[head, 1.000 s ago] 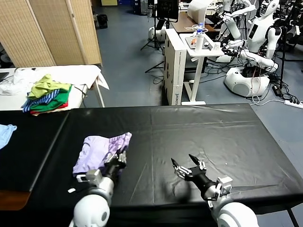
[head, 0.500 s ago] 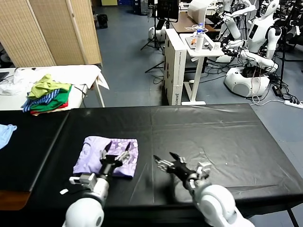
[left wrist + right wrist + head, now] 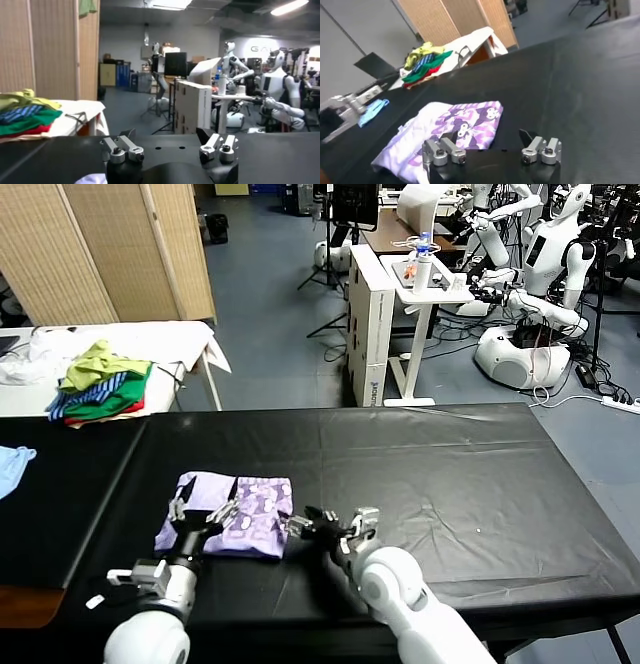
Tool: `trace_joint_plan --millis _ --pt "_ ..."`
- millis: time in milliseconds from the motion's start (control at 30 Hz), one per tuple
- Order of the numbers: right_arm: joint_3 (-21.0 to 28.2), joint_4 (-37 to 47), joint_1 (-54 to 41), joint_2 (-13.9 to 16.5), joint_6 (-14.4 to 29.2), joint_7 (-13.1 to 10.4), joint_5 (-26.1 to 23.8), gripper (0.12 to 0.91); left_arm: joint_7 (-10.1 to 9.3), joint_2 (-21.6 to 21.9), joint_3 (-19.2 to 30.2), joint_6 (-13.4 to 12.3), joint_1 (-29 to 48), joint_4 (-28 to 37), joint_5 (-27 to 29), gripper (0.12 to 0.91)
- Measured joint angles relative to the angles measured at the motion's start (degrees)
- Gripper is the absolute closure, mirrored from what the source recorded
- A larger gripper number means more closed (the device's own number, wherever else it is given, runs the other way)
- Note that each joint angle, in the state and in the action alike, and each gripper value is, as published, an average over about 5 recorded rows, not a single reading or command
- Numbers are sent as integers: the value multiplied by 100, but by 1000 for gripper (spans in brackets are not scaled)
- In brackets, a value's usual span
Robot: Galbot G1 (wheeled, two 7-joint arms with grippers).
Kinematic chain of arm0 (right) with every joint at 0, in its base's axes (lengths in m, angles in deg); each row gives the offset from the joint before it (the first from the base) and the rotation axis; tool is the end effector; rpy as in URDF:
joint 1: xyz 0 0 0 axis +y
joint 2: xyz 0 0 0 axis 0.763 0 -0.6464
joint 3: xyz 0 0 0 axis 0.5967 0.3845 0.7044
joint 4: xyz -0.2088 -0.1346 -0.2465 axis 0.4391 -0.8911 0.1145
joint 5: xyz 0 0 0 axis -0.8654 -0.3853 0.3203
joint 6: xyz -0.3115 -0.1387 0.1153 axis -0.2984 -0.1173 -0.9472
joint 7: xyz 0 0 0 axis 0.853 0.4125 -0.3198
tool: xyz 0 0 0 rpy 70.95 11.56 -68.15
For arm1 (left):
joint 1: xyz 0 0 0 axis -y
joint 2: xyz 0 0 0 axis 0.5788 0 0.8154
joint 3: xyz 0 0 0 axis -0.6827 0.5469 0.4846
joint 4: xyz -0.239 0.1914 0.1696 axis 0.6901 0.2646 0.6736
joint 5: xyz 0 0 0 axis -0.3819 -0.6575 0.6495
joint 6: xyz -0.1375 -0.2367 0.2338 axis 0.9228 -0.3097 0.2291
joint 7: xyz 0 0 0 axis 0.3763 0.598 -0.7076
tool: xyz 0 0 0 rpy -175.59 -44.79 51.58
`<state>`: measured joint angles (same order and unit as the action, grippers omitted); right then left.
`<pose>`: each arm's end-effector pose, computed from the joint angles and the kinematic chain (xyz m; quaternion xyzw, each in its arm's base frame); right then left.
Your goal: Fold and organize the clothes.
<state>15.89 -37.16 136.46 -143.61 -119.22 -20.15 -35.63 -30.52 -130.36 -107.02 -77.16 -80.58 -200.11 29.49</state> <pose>0.3202 0.1100 -0.2980 0.2796 -0.8992 -0.1788 0.2853 0.2062 0.0371 -0.2693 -0.0256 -0.9993 0.0061 0.0263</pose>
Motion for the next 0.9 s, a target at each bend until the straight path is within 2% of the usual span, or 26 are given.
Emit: trace_joint_plan --millis 100,267,367,500,667,900 --pt "23 114 -29 -69 4 -8 1 432 -5 14 -64 -30 -51 -36 -8 123" --pt "31 146 -15 -97 3 -4 -12 750 -12 16 -157 -41 -114 -90 -24 123" --pt "12 131 12 -91 1 -7 -41 870 -15 5 -209 -47 -143 -107 -27 123" --pt "-95 -7 95 -10 -74 -91 -73 886 -19 -12 -285 -72 -196 -114 -42 123" --pt "-402 -393 254 261 -450 -250 -264 887 -30 5 -348 -198 -250 -92 -75 123" --pt "-801 -852 510 692 -721 -153 -519 884 -116 97 -359 -235 -291 -91 -256 123"
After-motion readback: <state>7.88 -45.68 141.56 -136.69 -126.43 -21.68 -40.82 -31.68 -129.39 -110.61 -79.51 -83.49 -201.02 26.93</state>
